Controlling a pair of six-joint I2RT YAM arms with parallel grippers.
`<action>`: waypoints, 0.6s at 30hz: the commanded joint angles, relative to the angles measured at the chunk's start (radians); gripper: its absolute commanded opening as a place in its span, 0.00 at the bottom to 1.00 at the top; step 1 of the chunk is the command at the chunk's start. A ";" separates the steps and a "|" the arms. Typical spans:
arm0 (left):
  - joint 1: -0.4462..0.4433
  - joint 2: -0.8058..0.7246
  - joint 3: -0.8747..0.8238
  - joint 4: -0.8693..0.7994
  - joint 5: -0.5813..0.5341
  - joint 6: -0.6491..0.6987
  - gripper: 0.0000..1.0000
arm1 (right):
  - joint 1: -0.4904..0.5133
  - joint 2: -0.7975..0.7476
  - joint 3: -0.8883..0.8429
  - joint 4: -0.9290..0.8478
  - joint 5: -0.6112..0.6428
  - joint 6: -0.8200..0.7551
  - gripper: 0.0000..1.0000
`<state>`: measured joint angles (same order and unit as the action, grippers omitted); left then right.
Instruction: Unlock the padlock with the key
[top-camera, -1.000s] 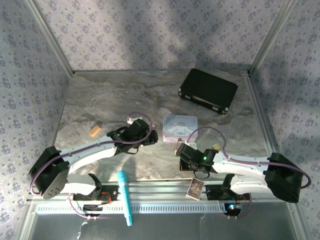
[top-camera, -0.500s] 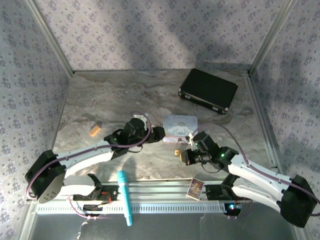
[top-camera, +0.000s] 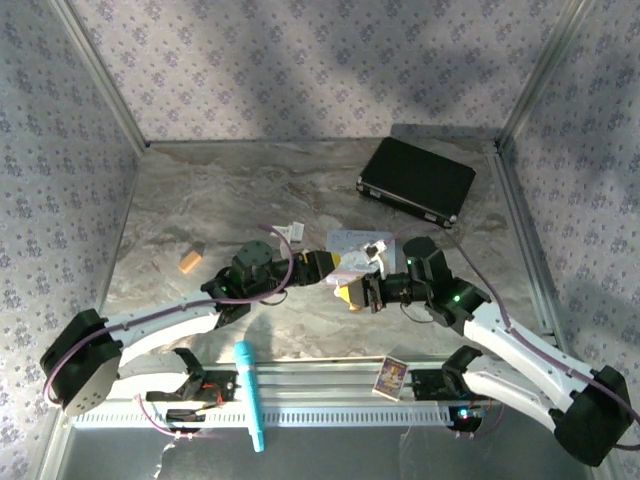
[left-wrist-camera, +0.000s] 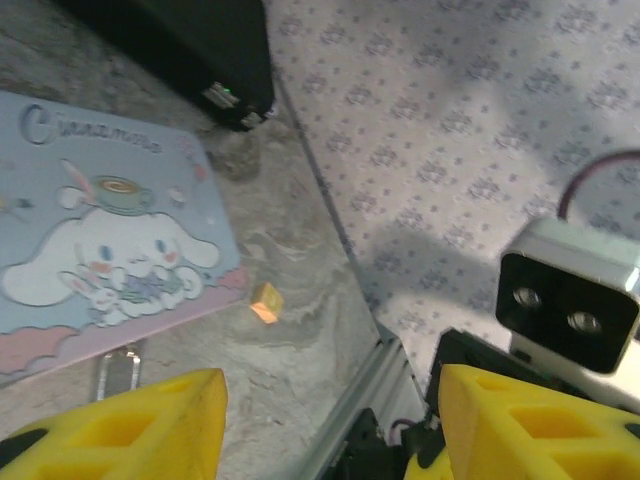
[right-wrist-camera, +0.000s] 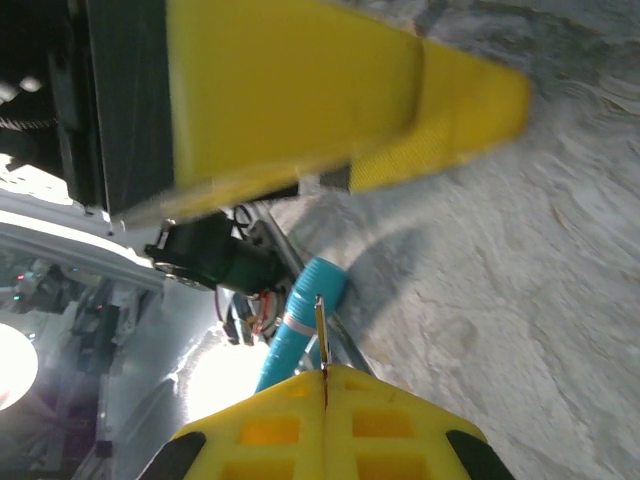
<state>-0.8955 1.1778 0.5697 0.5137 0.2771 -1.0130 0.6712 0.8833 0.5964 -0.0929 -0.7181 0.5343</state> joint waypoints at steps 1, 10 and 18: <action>-0.030 -0.022 0.021 0.056 0.048 0.038 0.58 | -0.017 0.034 0.040 0.074 -0.094 0.002 0.00; -0.043 -0.050 0.012 0.016 0.040 0.088 0.33 | -0.039 0.075 0.046 0.147 -0.141 0.037 0.00; -0.043 -0.038 0.010 -0.002 0.038 0.093 0.14 | -0.054 0.078 -0.004 0.227 -0.131 0.087 0.00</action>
<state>-0.9363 1.1469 0.5697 0.5201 0.3035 -0.9390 0.6254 0.9646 0.6022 0.0647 -0.8272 0.5941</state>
